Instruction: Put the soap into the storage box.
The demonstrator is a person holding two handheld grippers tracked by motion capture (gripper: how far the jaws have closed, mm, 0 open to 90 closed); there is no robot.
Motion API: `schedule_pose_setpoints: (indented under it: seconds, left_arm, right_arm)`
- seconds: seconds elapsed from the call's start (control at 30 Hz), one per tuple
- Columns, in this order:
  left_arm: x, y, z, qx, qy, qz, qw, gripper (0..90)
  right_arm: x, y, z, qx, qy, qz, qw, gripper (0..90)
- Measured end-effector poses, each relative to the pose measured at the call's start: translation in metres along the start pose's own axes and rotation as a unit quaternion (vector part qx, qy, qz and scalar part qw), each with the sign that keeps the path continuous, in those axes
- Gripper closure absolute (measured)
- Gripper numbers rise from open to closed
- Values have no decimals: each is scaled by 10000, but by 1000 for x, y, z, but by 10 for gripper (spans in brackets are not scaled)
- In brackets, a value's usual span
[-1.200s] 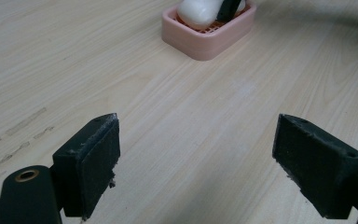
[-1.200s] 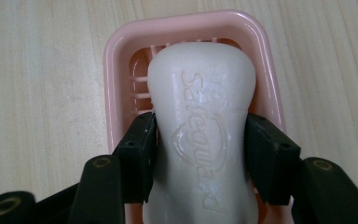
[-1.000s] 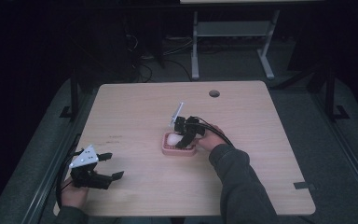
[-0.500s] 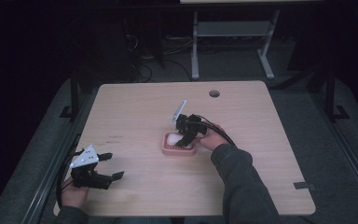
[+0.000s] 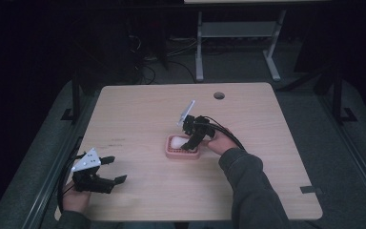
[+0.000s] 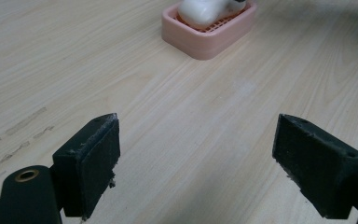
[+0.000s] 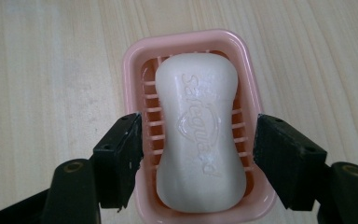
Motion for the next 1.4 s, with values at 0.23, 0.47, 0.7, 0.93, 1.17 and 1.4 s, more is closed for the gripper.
schedule_pose_setpoints:
  seconds: [0.23,0.47,0.7,0.93,1.17,1.4]
  left_arm:
    - [0,0,0,16,-3,-7,10000,148]
    - [0,0,0,16,-5,7,10000,148]
    - [0,0,0,23,-7,-8,10000,148]
    - [0,0,0,25,-7,5,10000,148]
    - [0,1,0,31,-16,1,10000,148]
    - [0,1,0,23,-13,2,10000,148]
  right_arm:
    - [1,4,11,-63,92,-18,9999,301]
    - [2,9,20,-94,106,-110,9998,294]
    - [1,17,27,-233,130,-197,9994,294]
    - [1,28,30,-228,131,-283,9993,295]
    - [1,34,35,-196,115,-364,9991,294]
    - [5,38,41,-211,135,-360,9990,293]
Point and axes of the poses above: each handheld gripper's, and its own axes: z roughly backward along the jaws, y roughly out of its underside, x roughly to its left, the point moved 1 cm from there along -z, roughly forward along the jaws, and after that the axes turned 1 degree about -x, right-handed, at the moved point
